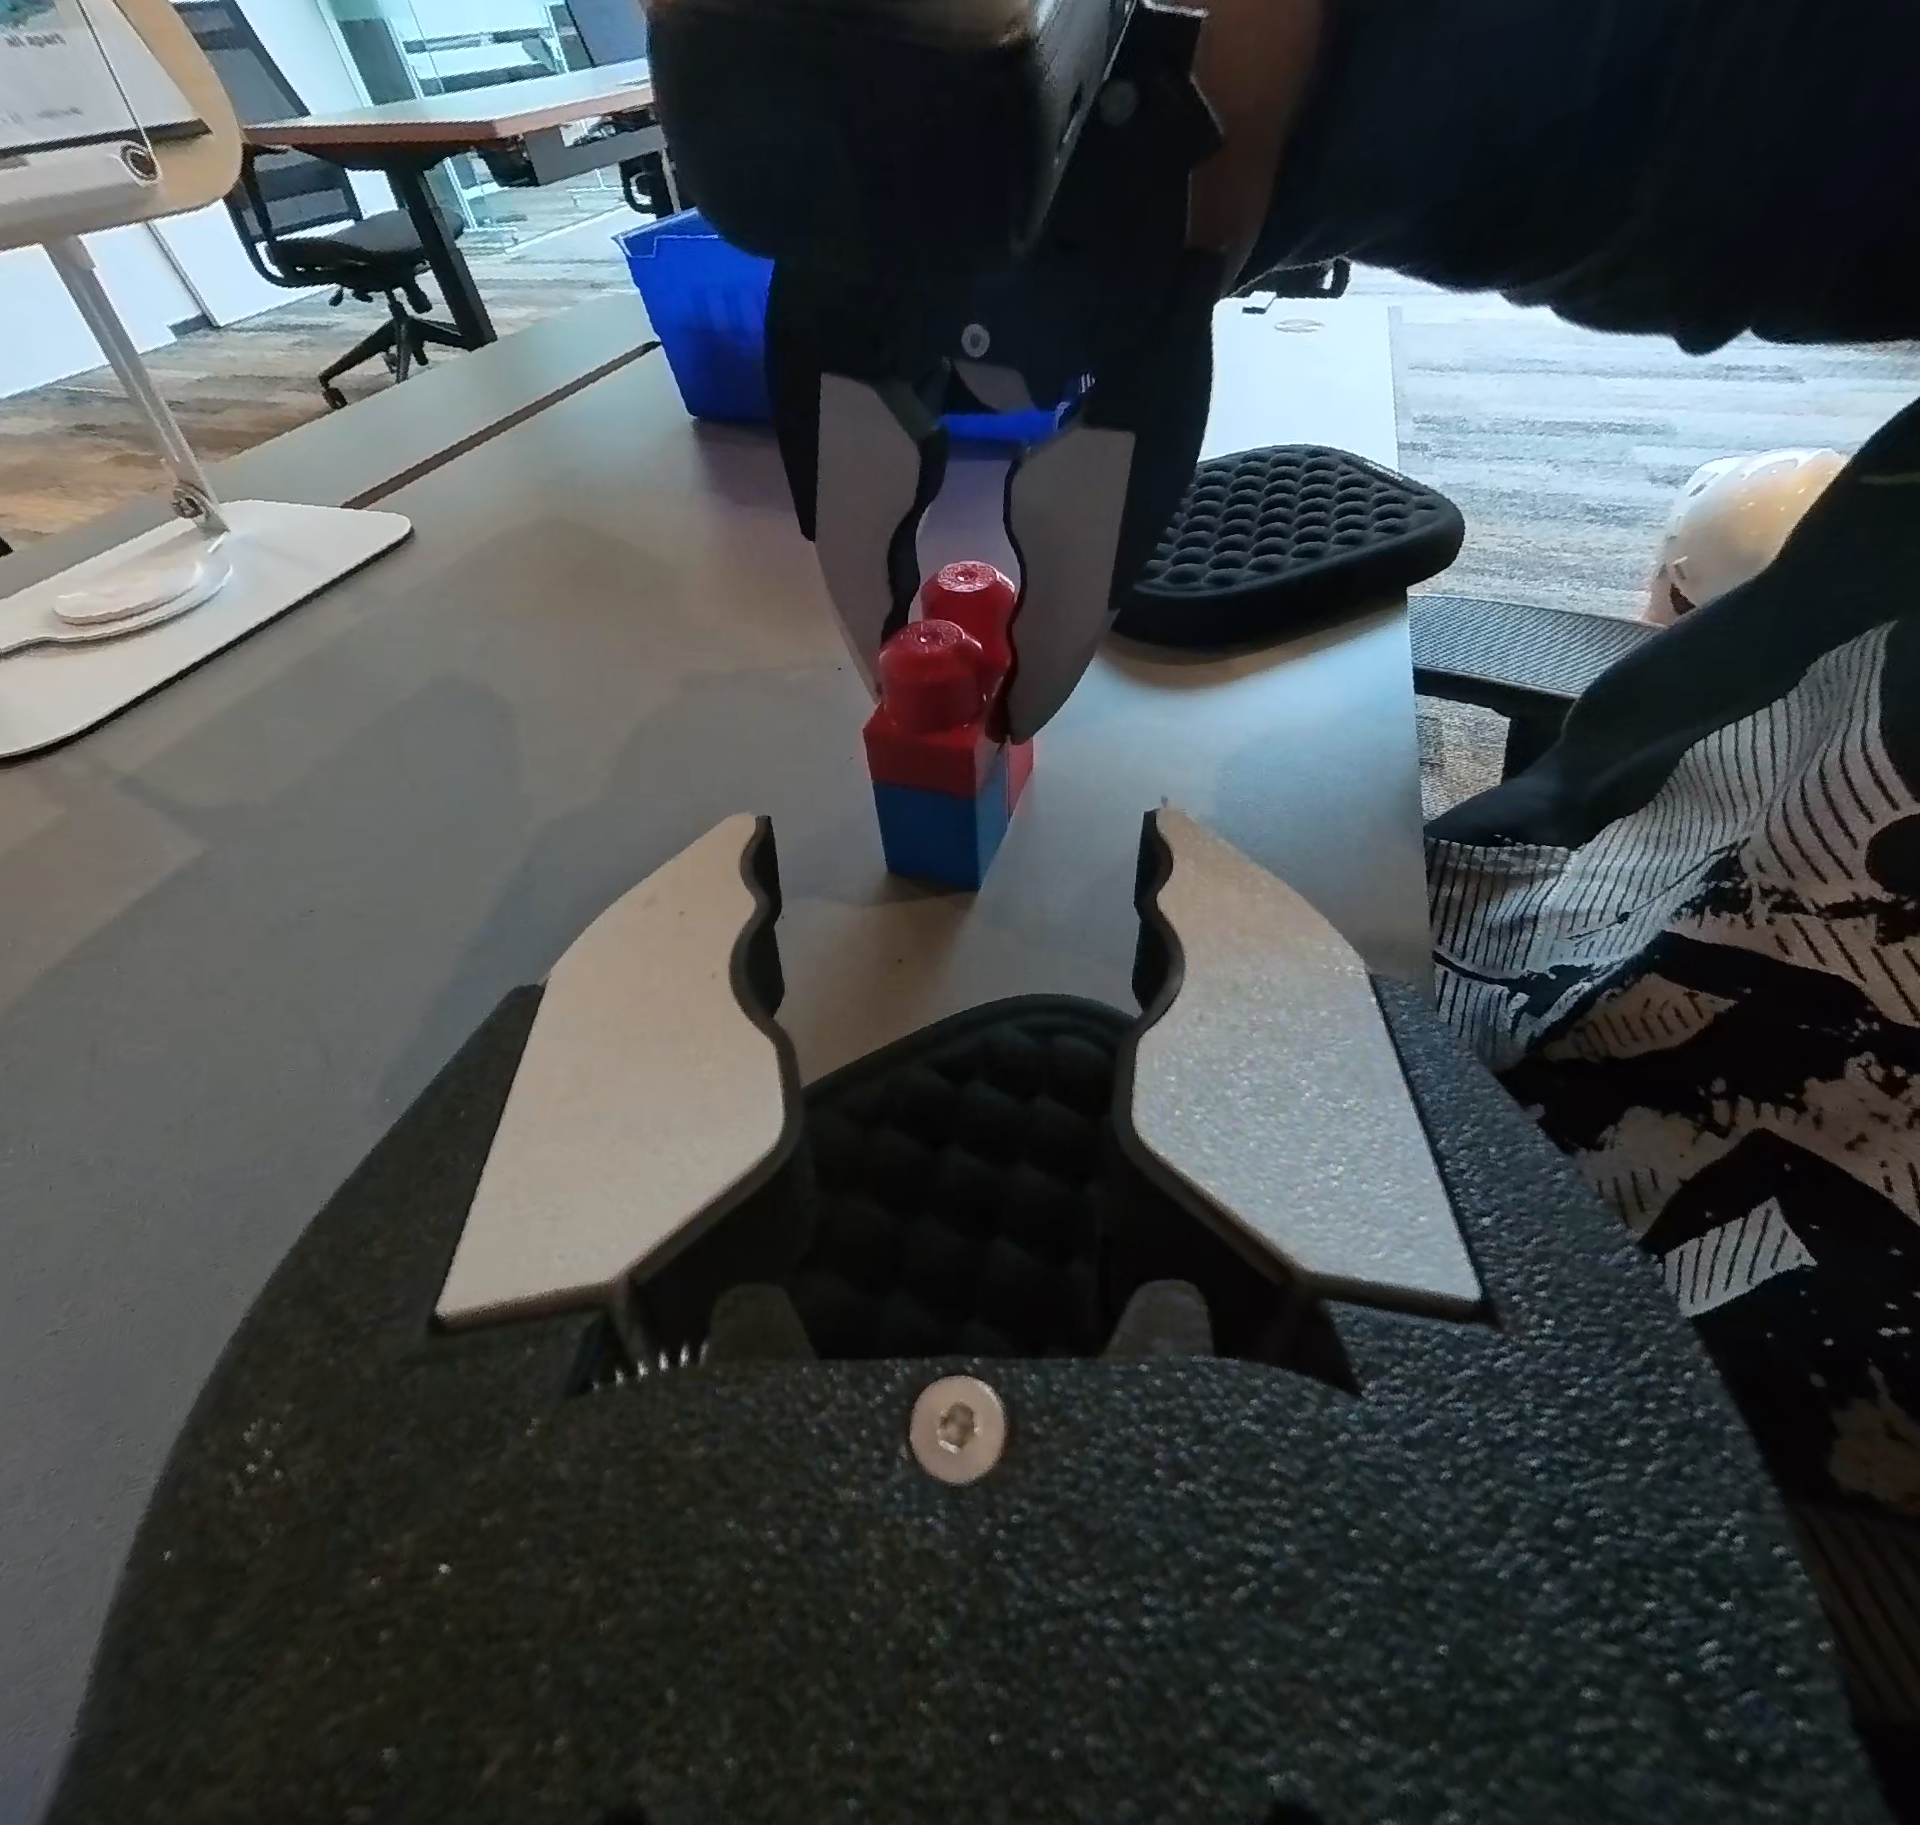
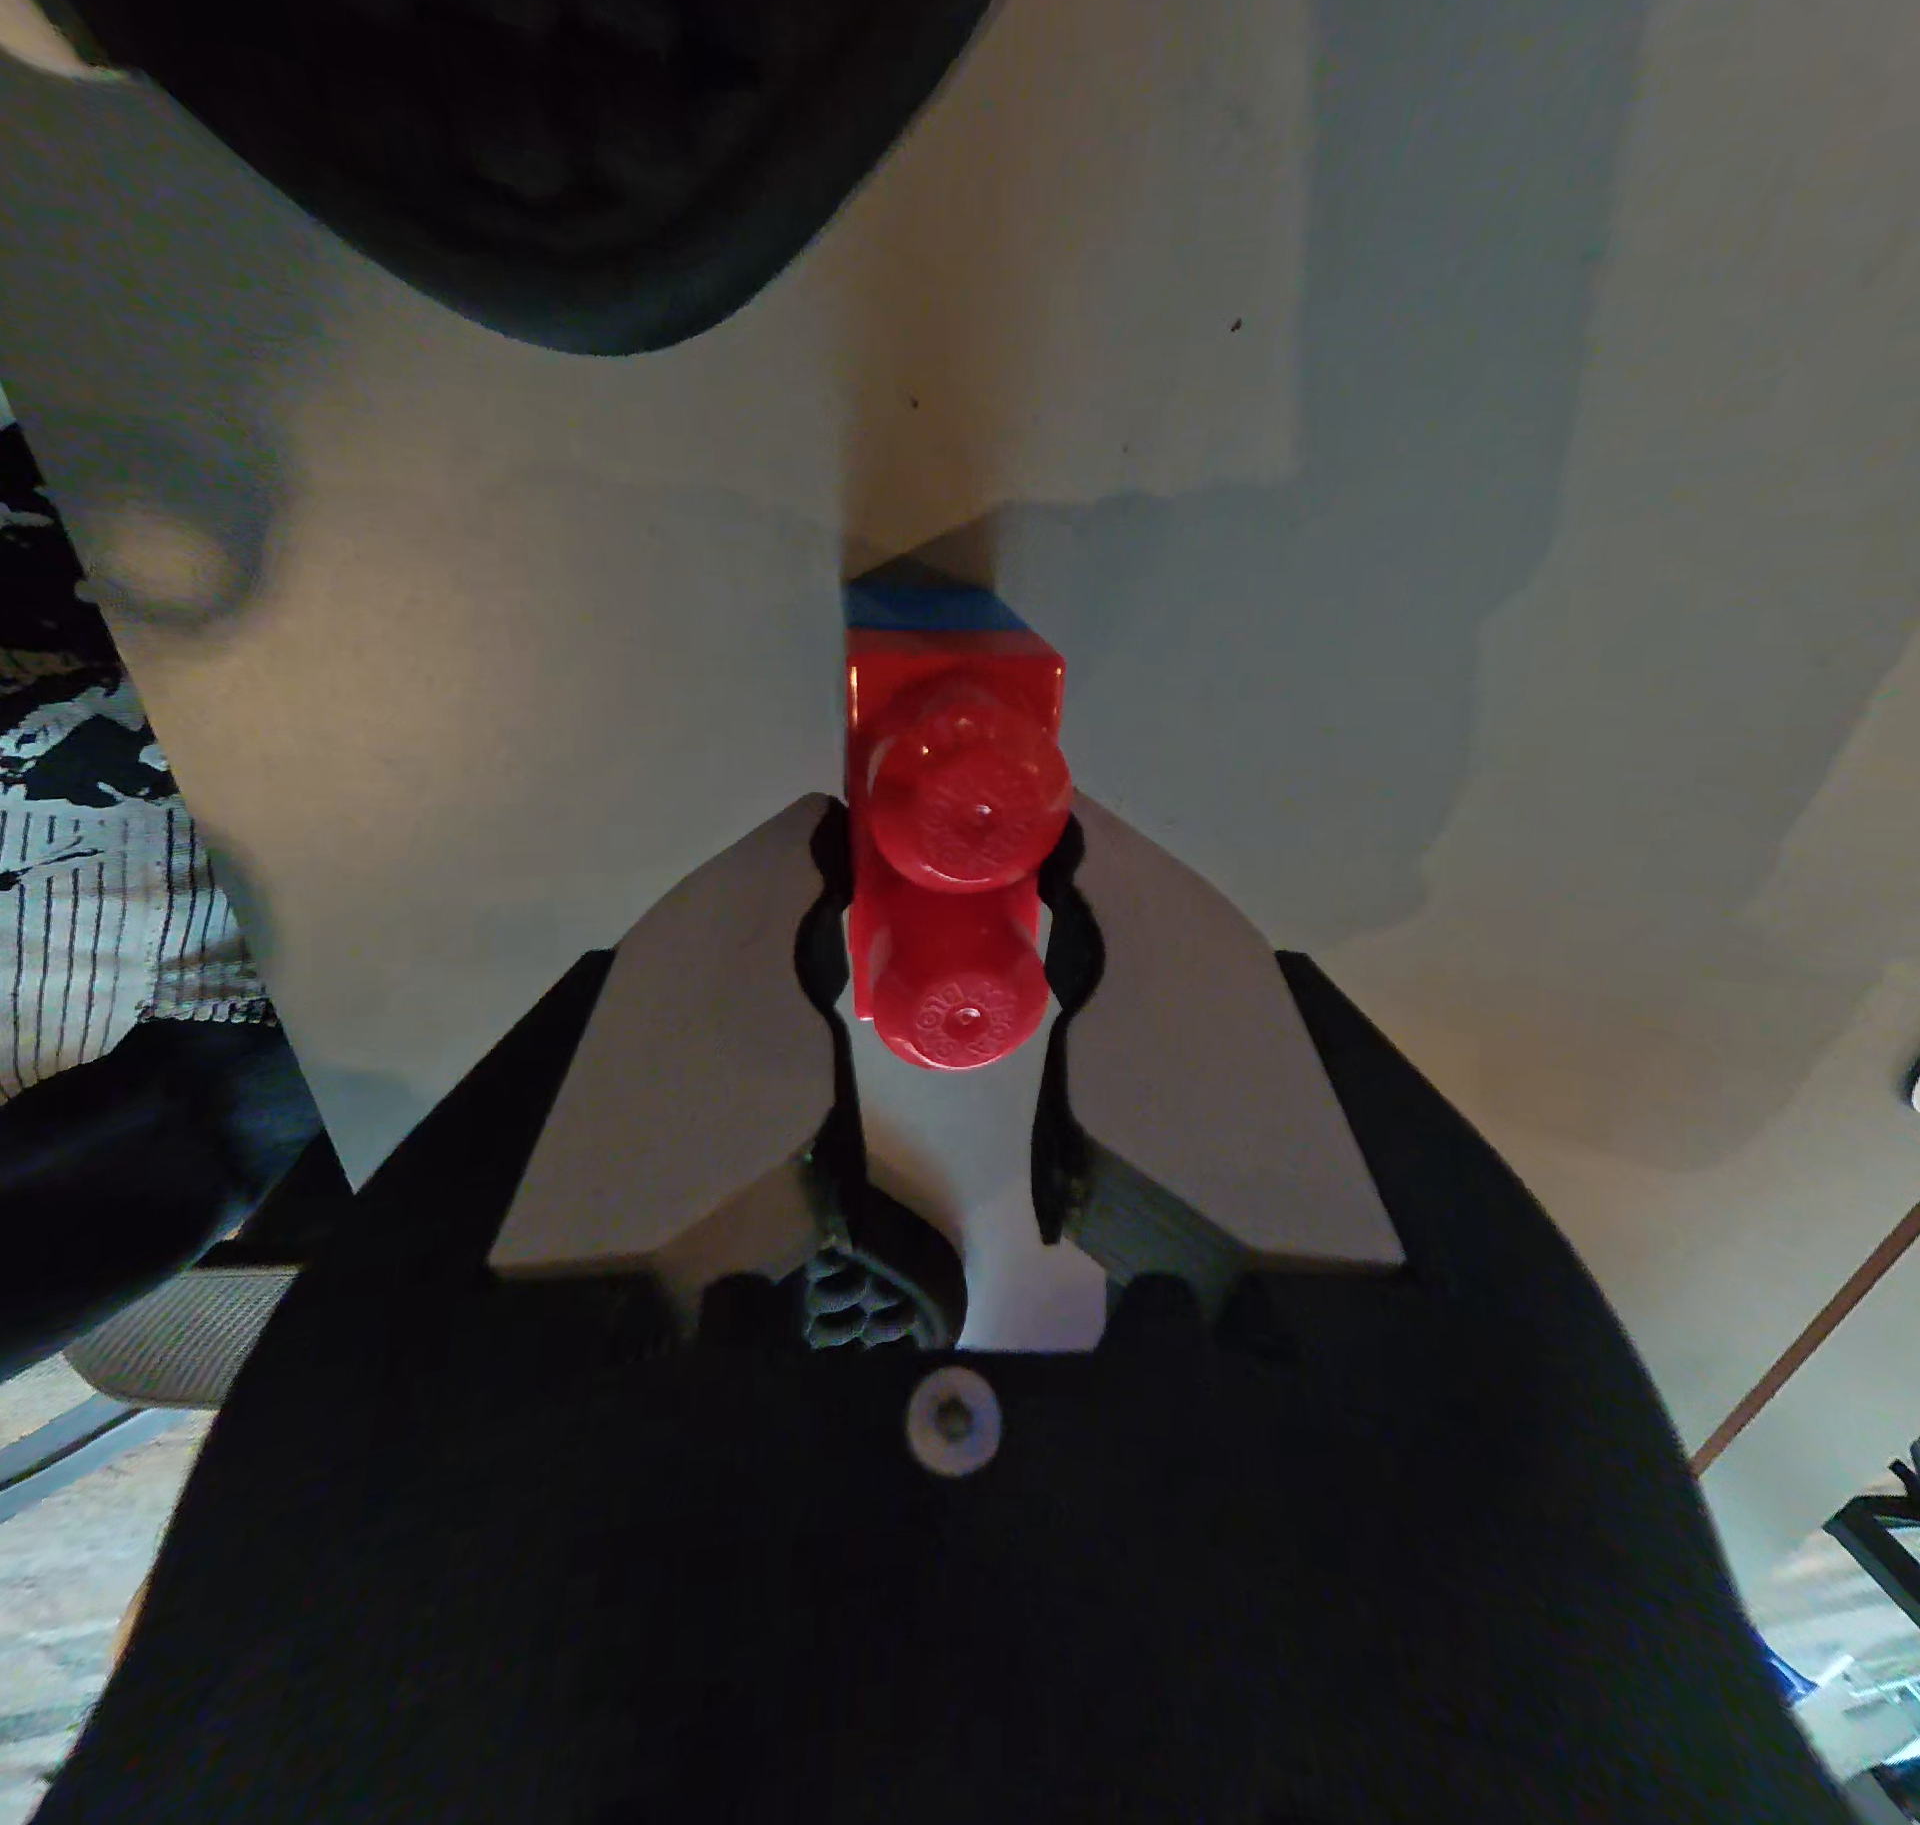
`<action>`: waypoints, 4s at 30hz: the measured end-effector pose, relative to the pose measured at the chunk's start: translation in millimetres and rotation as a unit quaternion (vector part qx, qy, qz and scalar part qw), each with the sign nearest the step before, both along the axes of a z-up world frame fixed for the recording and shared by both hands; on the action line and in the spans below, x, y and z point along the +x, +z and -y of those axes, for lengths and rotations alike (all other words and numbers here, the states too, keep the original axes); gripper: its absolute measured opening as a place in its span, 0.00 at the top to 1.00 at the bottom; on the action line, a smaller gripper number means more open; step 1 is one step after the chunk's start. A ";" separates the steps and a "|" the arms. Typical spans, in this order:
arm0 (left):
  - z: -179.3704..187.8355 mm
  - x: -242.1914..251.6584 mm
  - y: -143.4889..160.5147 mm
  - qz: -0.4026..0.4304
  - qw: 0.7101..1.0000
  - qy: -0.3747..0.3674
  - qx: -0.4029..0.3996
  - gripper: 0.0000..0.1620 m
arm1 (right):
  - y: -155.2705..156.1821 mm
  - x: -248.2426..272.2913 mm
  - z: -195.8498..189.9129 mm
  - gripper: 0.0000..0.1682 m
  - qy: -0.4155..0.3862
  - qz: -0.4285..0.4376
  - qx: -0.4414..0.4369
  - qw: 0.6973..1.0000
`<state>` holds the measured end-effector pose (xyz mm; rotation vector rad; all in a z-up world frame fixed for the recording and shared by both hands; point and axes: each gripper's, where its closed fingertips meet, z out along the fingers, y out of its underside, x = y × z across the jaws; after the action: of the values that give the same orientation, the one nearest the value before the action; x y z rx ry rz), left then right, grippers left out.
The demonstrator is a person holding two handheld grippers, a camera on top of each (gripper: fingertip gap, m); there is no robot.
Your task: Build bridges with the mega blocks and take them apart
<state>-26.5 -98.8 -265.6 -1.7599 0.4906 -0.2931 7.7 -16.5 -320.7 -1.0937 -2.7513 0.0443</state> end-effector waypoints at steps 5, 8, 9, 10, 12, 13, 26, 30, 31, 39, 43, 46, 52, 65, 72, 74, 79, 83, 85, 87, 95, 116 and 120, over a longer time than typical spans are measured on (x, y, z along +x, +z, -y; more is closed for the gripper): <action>0.0 -0.5 0.6 0.000 1.000 0.002 0.002 0.59 | -0.1 -0.6 0.0 0.79 -0.003 -0.003 -0.006 1.000; -0.1 -0.4 0.3 0.000 1.000 0.002 0.001 0.59 | -0.2 -0.9 0.0 0.79 -0.003 -0.007 -0.009 1.000; -0.2 -0.1 -0.1 -0.002 1.000 0.002 0.001 0.59 | -0.2 -1.0 0.0 0.79 -0.003 -0.007 -0.009 1.000; -0.3 0.1 -0.5 -0.003 1.000 0.002 0.000 0.59 | -0.3 -1.0 0.0 0.79 -0.003 -0.006 -0.011 1.000; -0.5 0.2 -1.3 -0.006 1.000 0.002 -0.002 0.59 | -0.3 -1.2 0.1 0.79 -0.003 -0.004 -0.012 1.000; -0.4 0.2 -1.3 -0.005 1.000 0.002 -0.001 0.59 | -0.2 -1.3 0.0 0.79 -0.003 -0.003 -0.009 1.000; -0.8 -1.6 -0.6 0.001 1.000 0.006 0.000 0.60 | 73.3 1.8 -37.2 0.79 -0.082 -0.042 -0.039 0.995; -1.0 -2.6 0.1 0.004 1.000 0.010 0.001 0.60 | 121.2 30.5 -100.7 0.79 -0.169 -0.057 -0.024 0.984; -0.8 -2.6 0.4 0.003 1.000 0.010 0.002 0.60 | 131.6 40.2 -120.3 0.79 -0.199 -0.060 -0.019 0.978; -1.9 -3.1 -1.2 0.000 1.000 0.015 -0.002 0.60 | 158.1 132.5 -257.4 0.79 -0.415 -0.032 0.005 0.909; -2.3 -4.1 -1.0 0.003 1.000 0.017 -0.003 0.60 | 146.7 167.3 -304.6 0.79 -0.496 -0.018 0.009 0.868; -2.3 -3.9 -1.7 0.001 1.000 0.016 -0.005 0.60 | 133.2 188.3 -336.3 0.79 -0.551 -0.012 0.013 0.834; -2.5 -3.5 -2.7 0.000 1.000 0.015 -0.007 0.60 | 101.4 206.6 -385.1 0.79 -0.629 -0.029 0.005 0.777; -2.0 -1.6 -5.1 -0.006 1.000 0.009 -0.012 0.61 | 32.6 196.6 -430.8 0.79 -0.700 -0.034 -0.017 0.713; -2.4 -1.4 -6.7 -0.007 1.000 0.008 -0.017 0.61 | 11.4 188.4 -432.1 0.79 -0.705 -0.017 -0.019 0.709; -2.2 -1.3 -6.5 -0.007 1.000 0.007 -0.016 0.61 | 8.9 186.3 -432.3 0.79 -0.706 -0.015 -0.019 0.708; -2.3 -1.4 -6.6 -0.005 1.000 0.007 -0.017 0.61 | 6.4 186.2 -432.1 0.74 -0.702 -0.007 -0.011 0.712; -2.3 -0.9 -7.0 -0.007 1.000 0.006 -0.017 0.61 | 14.7 187.7 -431.9 0.73 -0.698 -0.013 -0.005 0.716; -2.5 -0.9 -7.2 -0.008 1.000 0.006 -0.017 0.61 | 24.1 188.4 -431.6 0.73 -0.695 -0.023 -0.004 0.719; -2.7 -1.2 -7.2 -0.008 1.000 0.008 -0.017 0.61 | 36.9 188.0 -430.7 0.72 -0.688 -0.040 -0.001 0.725; -3.6 -2.1 -7.4 -0.010 1.000 0.013 -0.017 0.61 | 106.4 165.1 -391.3 0.67 -0.606 -0.167 -0.022 0.777; 0.0 -18.7 10.5 -0.025 0.997 0.078 0.012 0.64 | 98.4 60.3 -106.0 0.64 -0.198 -0.481 -0.230 0.822; 23.5 -38.6 34.4 -0.054 0.991 0.124 0.013 0.63 | 93.3 49.0 -103.4 0.67 -0.177 -0.528 -0.268 0.786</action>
<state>-65.1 -122.3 -231.2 -1.7963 0.3456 -0.0155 56.7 86.9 -227.3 -1.1536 -1.4996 1.0767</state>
